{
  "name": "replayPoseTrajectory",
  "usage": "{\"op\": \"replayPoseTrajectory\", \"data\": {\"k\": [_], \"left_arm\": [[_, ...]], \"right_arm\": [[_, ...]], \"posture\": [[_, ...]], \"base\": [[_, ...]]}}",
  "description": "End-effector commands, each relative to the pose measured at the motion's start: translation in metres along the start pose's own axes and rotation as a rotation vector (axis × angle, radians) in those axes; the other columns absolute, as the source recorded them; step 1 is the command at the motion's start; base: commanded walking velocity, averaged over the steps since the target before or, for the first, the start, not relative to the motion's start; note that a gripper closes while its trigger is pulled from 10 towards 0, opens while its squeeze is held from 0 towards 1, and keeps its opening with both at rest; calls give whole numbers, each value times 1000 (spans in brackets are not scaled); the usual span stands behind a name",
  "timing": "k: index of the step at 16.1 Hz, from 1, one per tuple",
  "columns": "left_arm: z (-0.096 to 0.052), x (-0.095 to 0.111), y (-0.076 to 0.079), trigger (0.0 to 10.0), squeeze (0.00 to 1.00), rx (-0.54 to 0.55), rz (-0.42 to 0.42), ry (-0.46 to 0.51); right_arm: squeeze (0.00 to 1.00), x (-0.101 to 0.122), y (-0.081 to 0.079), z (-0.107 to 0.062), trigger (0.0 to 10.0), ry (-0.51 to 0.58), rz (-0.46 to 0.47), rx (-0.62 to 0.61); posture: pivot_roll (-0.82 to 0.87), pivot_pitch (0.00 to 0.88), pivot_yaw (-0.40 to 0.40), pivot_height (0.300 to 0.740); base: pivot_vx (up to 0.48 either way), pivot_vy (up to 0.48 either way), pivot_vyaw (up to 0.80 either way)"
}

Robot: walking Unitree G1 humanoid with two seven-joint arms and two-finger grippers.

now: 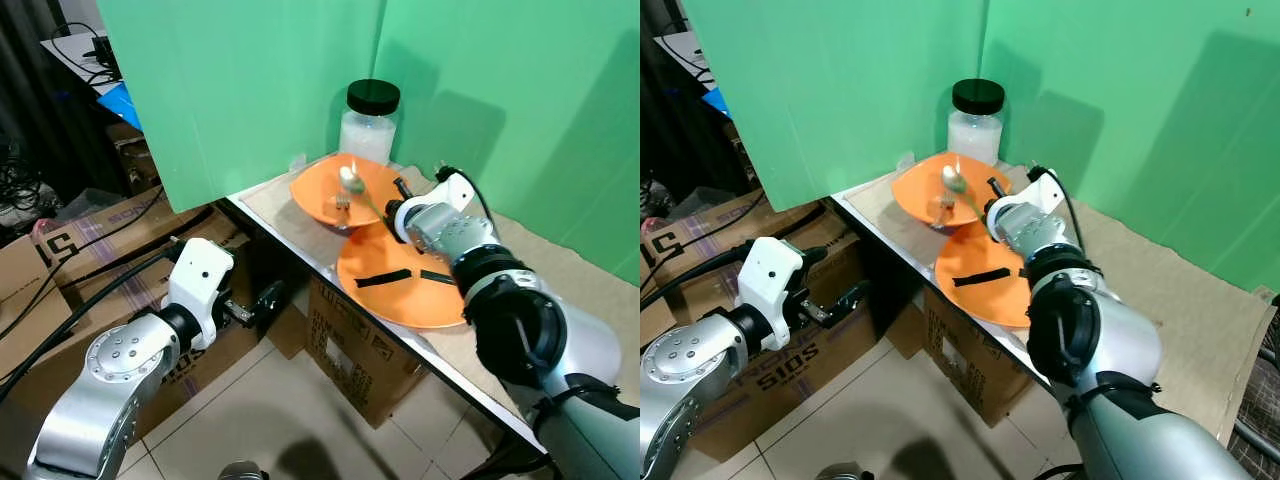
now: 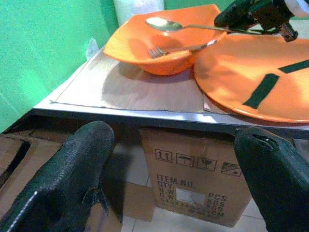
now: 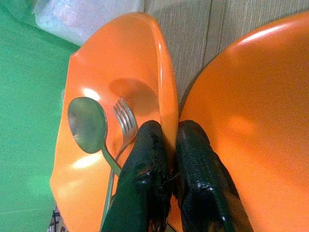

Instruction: Setting the table

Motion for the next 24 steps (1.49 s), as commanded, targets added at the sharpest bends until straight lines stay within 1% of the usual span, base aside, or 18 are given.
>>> {"op": "replayPoseTrajectory", "data": {"k": [1,3,6,7,12,14,15,16,17,18,19,20,21,22,23,24], "left_arm": [[-1,2,-4,10000,0,22,9,4],[-2,1,-4,10000,0,30,9,2],[-3,1,-5,10000,0,38,9,-1],[-3,0,-6,10000,0,40,10,-1],[-3,1,-7,10000,0,49,15,0],[-2,1,-8,10000,0,51,18,0],[-2,2,-10,10000,0,54,22,0],[-2,2,-10,10000,0,55,23,0],[-1,2,-11,10000,0,60,29,1],[-1,4,-14,10000,0,72,39,6],[0,7,-18,10000,0,84,48,15],[1,8,-20,10000,0,89,50,19],[3,10,-21,10000,0,93,53,23],[4,13,-21,10000,0,94,57,32],[6,17,-20,10000,0,94,56,43],[10,19,-15,10000,0,86,51,54]], "right_arm": [[0,7,-3,-1,10000,34,0,-12],[0,5,-2,-1,10000,38,-11,-10],[933,4,-4,-1,10000,38,-3,2],[1000,3,-6,-1,10000,36,1,10],[1000,9,-9,-2,10000,54,4,19],[1000,16,-16,-4,10000,74,29,35],[729,22,-25,-6,10000,86,37,71],[729,24,-28,-7,10000,88,40,86],[447,27,-33,-8,10000,88,44,112],[0,34,-45,-12,10000,101,36,183],[0,46,-58,-17,10000,133,-7,272],[0,53,-60,-19,10000,153,-36,287],[0,64,-60,-22,10000,198,-106,290],[0,79,-61,-26,10000,263,-220,294],[0,91,-60,-30,10000,306,-302,296],[0,106,-51,-33,10000,348,-433,266]], "posture": [[187,0,-37,740],[192,0,-43,740],[194,0,-45,740],[194,0,-44,740],[195,0,-44,740],[195,0,-42,740],[196,0,-41,740],[196,0,-39,740],[197,0,-40,740],[198,0,-39,740],[198,0,-38,740],[198,0,-37,740],[197,0,-36,740],[194,0,-33,740],[190,0,-32,740],[187,0,-31,740]], "base": [[0,0,0],[0,0,0],[0,0,0],[0,0,0],[0,0,0],[0,0,0],[0,0,0],[0,0,0],[0,0,0],[0,0,0],[0,0,0],[0,0,0],[0,0,0],[0,0,0],[0,0,0],[0,0,0]]}}
Point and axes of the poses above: a point about 5 cm out from each wrist's last joint towards the gripper, its own z axis pointing out of the wrist towards the gripper, its own x axis along the axis of the wrist's last joint, y = z × x, the point moved 5 cm from there along z, pointing out of the wrist towards the gripper, and after that the axes turned 14 degrees about z, right-handed, at the moved point
